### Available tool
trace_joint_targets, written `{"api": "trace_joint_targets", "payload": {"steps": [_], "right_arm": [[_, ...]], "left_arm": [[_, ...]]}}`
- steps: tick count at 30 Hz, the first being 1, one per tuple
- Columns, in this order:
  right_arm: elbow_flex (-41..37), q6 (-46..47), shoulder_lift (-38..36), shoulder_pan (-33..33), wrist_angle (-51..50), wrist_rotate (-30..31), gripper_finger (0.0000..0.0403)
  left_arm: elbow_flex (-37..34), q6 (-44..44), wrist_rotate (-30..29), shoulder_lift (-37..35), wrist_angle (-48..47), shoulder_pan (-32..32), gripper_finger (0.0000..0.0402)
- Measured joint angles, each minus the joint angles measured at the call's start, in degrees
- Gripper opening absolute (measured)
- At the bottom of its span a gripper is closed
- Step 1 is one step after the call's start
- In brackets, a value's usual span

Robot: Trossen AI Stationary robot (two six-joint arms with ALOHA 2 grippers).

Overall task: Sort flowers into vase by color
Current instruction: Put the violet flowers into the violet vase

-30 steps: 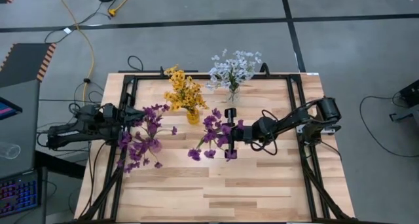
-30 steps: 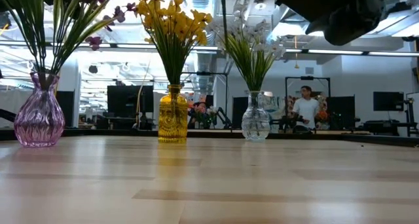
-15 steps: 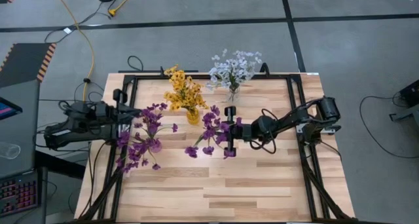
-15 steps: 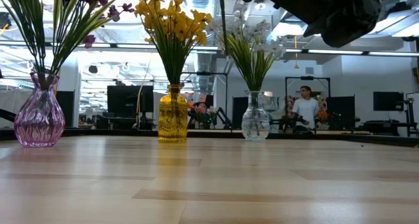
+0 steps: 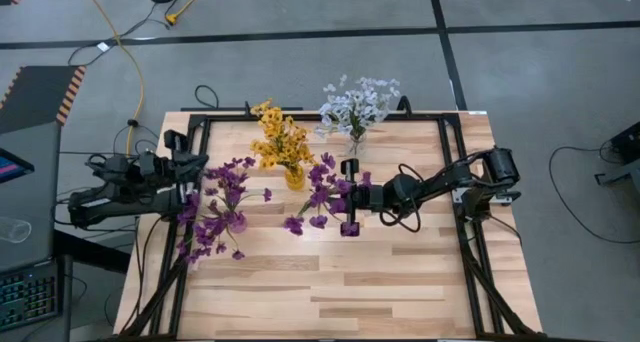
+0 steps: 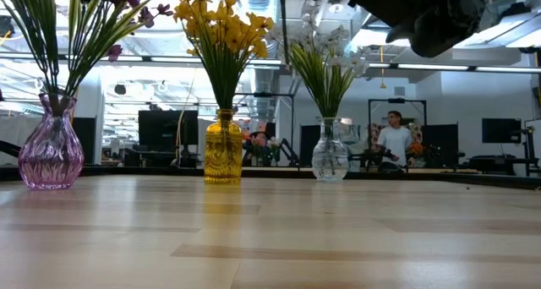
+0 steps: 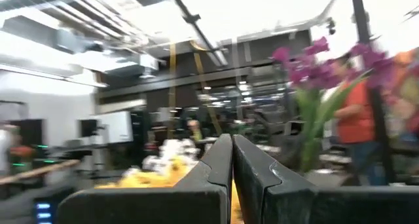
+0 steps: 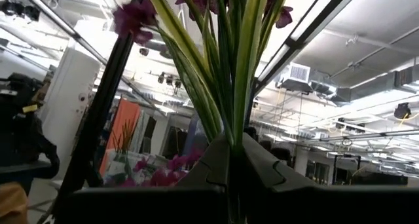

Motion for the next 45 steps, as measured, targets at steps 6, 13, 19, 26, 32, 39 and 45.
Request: {"api": "trace_joint_targets", "payload": {"steps": [6,13,19,26,32,39,45], "right_arm": [[0.68,0.05,0.01,0.00,-0.14,-4.39,0.0042],[0.68,0.07,0.01,0.09,-0.70,-4.55,0.0042],[0.68,0.07,0.01,0.11,-1.45,-4.55,0.0042],[0.68,0.07,0.01,0.11,-2.38,-4.55,0.0042],[0.68,-0.19,0.01,0.11,-2.51,-4.55,0.0042],[0.68,-0.20,0.01,0.11,-2.75,-4.55,0.0042],[0.68,-0.37,0.01,0.11,-2.75,-4.55,0.0042]], "left_arm": [[0.04,5.59,-7.75,0.02,-2.50,0.00,0.0000],[0.04,11.56,-19.24,0.02,-4.84,0.01,0.0000],[0.09,12.45,-22.15,0.02,-12.32,0.00,0.0000],[0.08,8.81,-22.18,0.04,-17.82,0.01,0.0000],[-2.32,6.15,-22.16,0.04,-18.89,0.01,0.0000],[-6.21,3.19,-22.65,0.02,-17.93,0.02,0.0000],[-10.37,0.31,-21.55,0.04,-15.11,0.02,0.0000]]}}
